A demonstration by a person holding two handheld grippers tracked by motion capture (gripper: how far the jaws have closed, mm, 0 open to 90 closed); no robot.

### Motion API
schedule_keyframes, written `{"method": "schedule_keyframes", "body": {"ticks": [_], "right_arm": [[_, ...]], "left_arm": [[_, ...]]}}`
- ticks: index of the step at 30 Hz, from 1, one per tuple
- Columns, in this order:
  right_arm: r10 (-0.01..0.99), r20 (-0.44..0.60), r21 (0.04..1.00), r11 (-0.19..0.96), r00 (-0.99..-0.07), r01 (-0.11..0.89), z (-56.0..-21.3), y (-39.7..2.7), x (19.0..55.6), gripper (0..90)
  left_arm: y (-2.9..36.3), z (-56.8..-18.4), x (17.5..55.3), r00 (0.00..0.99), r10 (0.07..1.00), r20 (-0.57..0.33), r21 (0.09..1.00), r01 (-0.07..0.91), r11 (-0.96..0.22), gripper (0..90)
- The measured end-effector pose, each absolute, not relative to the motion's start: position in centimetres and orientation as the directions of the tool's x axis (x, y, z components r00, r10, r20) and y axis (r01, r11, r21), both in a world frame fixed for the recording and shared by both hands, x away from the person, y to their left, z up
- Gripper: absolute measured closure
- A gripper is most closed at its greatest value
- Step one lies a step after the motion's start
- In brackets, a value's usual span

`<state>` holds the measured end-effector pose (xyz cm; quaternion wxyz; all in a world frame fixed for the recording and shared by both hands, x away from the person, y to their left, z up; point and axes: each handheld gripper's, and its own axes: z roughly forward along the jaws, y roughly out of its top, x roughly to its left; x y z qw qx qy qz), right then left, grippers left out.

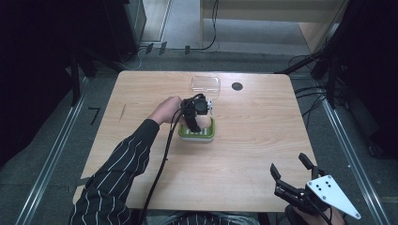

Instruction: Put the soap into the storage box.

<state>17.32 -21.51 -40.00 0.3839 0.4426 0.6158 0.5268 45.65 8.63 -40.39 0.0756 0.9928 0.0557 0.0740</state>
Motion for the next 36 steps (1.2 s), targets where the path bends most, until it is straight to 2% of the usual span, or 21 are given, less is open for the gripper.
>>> {"method": "schedule_keyframes", "body": {"ticks": [20, 36], "right_arm": [[0.950, -0.007, 0.989, 0.053, -0.313, 0.140, -40.0, -21.5, 17.3, 13.2], [0.949, -0.007, 0.989, 0.053, -0.314, 0.140, -40.0, -21.5, 17.3, 13.2]], "left_arm": [[8.6, -43.0, 46.6, 0.985, 0.134, 0.112, 0.107, 0.122, -0.987, 33.3], [8.9, -43.6, 46.8, 0.984, 0.153, 0.097, 0.118, 0.141, -0.983, 33.0]]}}
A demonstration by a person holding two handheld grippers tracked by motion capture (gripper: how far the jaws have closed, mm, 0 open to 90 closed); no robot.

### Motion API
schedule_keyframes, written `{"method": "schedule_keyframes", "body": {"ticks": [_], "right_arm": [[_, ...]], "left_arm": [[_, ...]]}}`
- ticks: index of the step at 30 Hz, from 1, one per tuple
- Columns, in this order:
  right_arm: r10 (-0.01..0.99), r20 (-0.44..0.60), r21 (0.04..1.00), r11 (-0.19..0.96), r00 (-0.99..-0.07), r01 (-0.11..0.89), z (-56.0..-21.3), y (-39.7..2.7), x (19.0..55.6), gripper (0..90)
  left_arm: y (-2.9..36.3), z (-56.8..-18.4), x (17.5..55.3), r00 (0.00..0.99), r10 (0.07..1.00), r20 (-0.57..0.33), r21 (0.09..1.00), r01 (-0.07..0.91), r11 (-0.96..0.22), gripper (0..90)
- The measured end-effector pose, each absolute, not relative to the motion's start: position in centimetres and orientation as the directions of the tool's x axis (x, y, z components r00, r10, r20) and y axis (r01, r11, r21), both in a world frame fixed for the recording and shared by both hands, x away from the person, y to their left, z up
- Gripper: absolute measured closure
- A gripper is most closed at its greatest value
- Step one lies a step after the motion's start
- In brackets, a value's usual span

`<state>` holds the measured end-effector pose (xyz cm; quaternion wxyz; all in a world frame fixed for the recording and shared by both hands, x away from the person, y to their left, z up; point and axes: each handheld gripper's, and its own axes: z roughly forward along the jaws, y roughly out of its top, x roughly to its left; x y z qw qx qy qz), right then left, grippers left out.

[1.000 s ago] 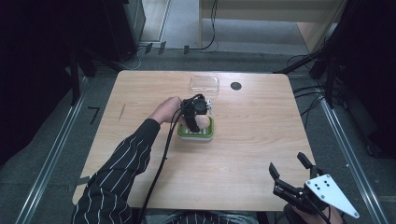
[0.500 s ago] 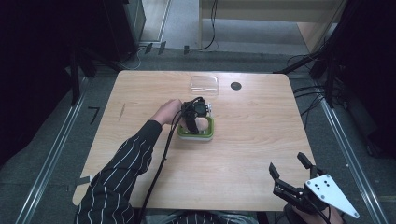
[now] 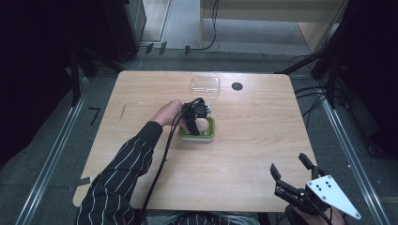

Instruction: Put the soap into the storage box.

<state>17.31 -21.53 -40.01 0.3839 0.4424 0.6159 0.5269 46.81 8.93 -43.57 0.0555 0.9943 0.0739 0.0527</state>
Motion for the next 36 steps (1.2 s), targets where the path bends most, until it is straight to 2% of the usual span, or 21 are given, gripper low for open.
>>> {"method": "schedule_keyframes", "body": {"ticks": [36], "right_arm": [[0.950, -0.007, 0.989, 0.053, -0.313, 0.140, -40.01, -21.54, 17.31, 13.2]], "left_arm": [[8.83, -43.65, 46.93, 0.985, 0.154, 0.072, 0.108, 0.146, -0.983, 31.5]]}}
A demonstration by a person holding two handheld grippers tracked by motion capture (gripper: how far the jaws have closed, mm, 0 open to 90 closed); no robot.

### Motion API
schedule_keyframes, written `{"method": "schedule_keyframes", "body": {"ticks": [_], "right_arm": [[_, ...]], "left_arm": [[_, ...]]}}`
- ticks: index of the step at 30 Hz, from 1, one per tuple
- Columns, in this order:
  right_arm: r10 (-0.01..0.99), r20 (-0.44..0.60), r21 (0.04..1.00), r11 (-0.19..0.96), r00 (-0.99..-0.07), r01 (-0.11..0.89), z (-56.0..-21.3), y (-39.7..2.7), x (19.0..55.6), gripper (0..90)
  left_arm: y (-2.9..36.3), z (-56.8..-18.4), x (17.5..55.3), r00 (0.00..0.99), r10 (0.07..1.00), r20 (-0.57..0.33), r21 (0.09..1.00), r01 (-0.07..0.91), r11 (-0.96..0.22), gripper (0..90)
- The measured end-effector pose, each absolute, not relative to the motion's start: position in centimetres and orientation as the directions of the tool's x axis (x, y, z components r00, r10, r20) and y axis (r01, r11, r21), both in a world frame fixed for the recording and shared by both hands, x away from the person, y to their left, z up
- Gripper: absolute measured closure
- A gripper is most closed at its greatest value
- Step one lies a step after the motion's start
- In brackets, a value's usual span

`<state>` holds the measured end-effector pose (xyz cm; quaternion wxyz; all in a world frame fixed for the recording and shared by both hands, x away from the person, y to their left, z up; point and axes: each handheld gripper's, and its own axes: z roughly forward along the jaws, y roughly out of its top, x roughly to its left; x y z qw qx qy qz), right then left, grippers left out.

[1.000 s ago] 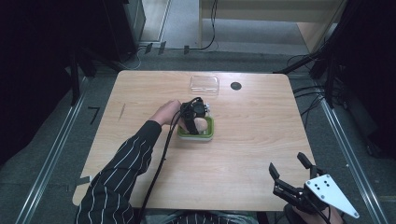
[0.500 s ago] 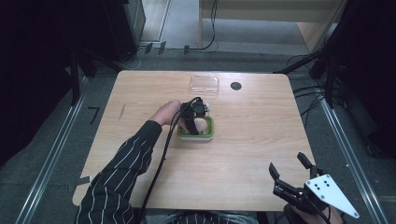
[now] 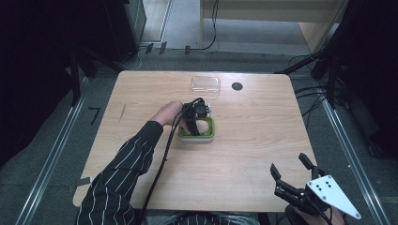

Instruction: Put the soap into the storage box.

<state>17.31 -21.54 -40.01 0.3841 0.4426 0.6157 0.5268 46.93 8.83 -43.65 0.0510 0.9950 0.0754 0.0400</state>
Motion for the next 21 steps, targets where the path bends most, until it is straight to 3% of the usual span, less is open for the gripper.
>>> {"method": "schedule_keyframes", "body": {"ticks": [10, 14, 21], "right_arm": [[0.950, -0.006, 0.989, 0.053, -0.313, 0.141, -40.0, -21.5, 17.3, 13.2], [0.950, -0.006, 0.989, 0.052, -0.313, 0.141, -40.0, -21.5, 17.3, 13.2], [0.950, -0.006, 0.989, 0.052, -0.313, 0.141, -40.0, -21.5, 17.3, 13.2]], "left_arm": [[8.8, -43.1, 46.8, 0.985, 0.151, 0.085, 0.117, 0.141, -0.983, 27.5], [8.9, -42.5, 46.9, 0.984, 0.158, 0.085, 0.100, 0.149, -0.984, 16.9], [9.4, -41.7, 46.4, 0.977, 0.193, 0.089, 0.110, 0.183, -0.977, 13.9]]}}
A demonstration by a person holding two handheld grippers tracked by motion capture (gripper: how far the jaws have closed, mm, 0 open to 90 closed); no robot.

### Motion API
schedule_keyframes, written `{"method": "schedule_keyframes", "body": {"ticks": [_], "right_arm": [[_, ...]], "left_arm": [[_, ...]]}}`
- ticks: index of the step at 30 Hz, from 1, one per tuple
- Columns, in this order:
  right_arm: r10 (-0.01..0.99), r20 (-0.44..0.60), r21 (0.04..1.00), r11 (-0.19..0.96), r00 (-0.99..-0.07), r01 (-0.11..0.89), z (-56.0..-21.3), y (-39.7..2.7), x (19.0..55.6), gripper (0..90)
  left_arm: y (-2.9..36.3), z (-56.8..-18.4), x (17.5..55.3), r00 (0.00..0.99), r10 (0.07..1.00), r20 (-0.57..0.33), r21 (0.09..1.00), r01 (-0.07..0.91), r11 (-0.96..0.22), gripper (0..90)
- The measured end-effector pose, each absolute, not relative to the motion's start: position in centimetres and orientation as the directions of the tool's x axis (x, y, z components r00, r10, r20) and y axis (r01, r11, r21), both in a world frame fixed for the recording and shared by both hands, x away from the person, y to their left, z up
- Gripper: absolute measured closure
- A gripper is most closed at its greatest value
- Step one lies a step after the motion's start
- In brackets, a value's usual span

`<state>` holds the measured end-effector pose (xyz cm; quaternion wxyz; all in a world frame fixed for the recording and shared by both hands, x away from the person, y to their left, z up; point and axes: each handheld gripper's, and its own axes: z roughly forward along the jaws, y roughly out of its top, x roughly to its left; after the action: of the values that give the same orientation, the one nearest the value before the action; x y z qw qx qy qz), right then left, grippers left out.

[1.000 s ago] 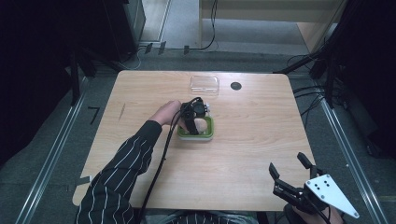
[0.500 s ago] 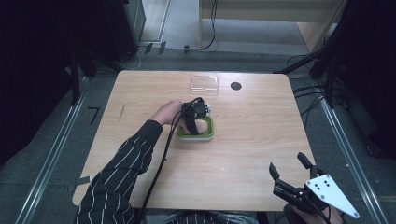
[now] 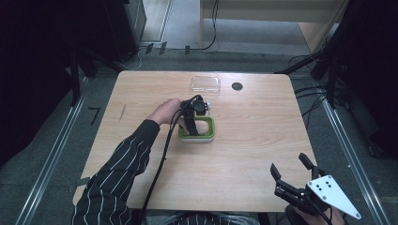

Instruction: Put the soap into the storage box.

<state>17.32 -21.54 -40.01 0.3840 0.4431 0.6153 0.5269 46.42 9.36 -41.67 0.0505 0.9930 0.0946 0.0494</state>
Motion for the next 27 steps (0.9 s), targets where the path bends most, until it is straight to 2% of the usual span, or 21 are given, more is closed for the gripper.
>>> {"method": "schedule_keyframes", "body": {"ticks": [12, 21, 27], "right_arm": [[0.950, -0.008, 0.989, 0.054, -0.313, 0.140, -40.0, -21.5, 17.3, 13.2], [0.949, -0.008, 0.989, 0.055, -0.314, 0.141, -40.0, -21.5, 17.3, 13.2], [0.949, -0.010, 0.989, 0.057, -0.315, 0.140, -40.0, -21.5, 17.3, 13.2]], "left_arm": [[11.3, -39.9, 43.9, 0.933, 0.344, 0.102, 0.127, 0.331, -0.935, 10.2], [12.5, -39.6, 40.5, 0.932, 0.347, 0.103, 0.111, 0.336, -0.935, 1.8], [13.4, -39.6, 38.4, 0.925, 0.367, 0.102, 0.130, 0.354, -0.926, 0.8]]}}
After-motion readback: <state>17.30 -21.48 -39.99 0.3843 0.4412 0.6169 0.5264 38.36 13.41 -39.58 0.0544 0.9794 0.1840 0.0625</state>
